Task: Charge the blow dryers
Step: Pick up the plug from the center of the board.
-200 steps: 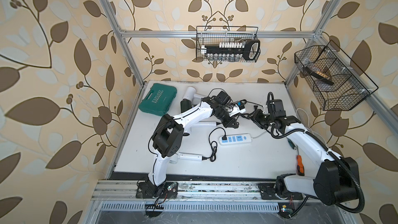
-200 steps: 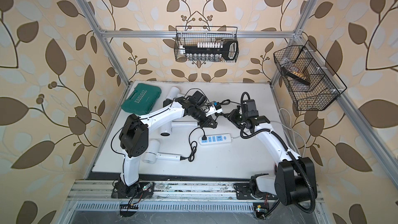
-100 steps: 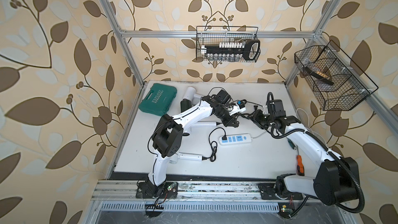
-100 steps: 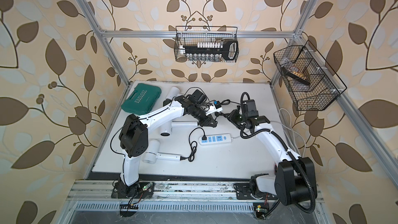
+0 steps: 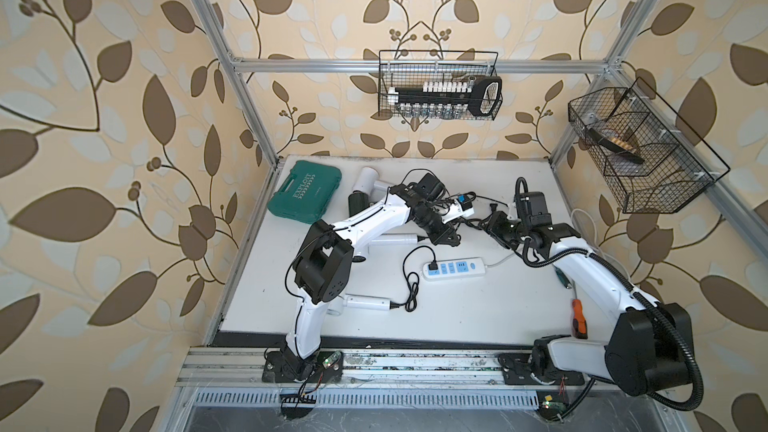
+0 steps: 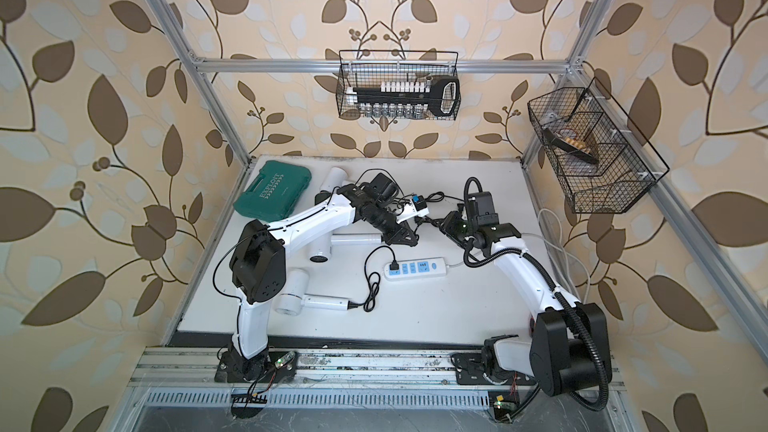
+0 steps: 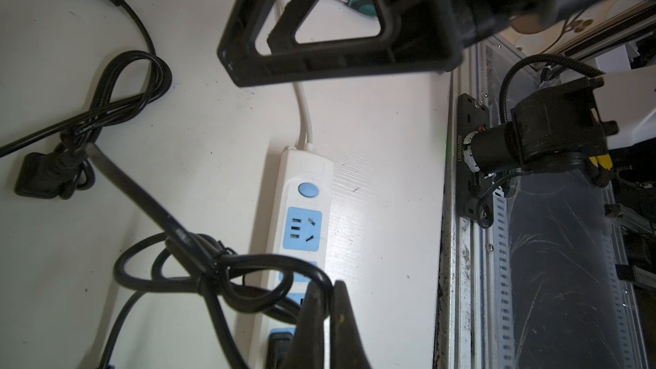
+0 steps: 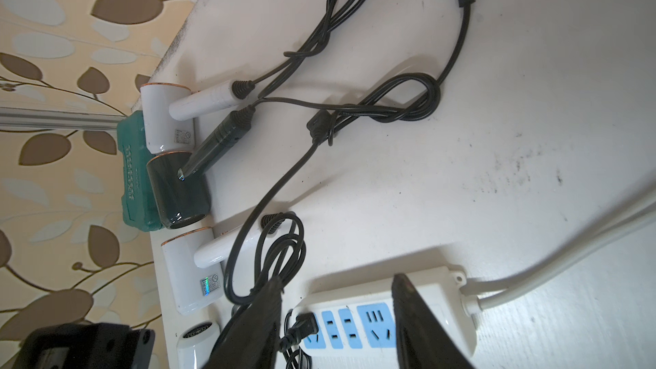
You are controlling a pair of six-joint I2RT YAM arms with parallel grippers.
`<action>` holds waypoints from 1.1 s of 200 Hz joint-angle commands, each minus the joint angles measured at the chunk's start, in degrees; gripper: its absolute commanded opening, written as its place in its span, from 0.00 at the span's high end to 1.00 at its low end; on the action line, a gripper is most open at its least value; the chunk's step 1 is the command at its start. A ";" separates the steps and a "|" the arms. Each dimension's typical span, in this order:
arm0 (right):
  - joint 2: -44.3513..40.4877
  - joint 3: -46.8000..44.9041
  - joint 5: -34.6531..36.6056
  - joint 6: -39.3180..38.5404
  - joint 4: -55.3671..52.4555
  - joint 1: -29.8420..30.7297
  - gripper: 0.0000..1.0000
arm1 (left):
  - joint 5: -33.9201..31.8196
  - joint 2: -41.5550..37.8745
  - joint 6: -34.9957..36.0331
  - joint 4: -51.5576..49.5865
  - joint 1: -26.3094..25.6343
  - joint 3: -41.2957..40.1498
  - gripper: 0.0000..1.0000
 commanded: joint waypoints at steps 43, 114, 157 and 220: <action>0.10 0.60 0.94 -1.03 -0.42 -0.28 0.49 | 0.84 -1.22 1.14 -0.61 -0.02 2.01 1.00; 0.84 -0.44 2.08 -2.27 -0.04 -0.29 0.49 | 0.93 -1.58 1.32 -0.97 -0.07 1.76 1.00; 0.60 -0.46 2.41 -2.54 -0.19 -0.38 0.49 | 0.93 -1.77 1.40 -1.14 -0.04 2.06 1.00; 0.51 -0.20 3.28 -3.59 -0.92 -0.38 0.49 | 1.01 -1.83 1.49 -1.43 -0.03 2.02 1.00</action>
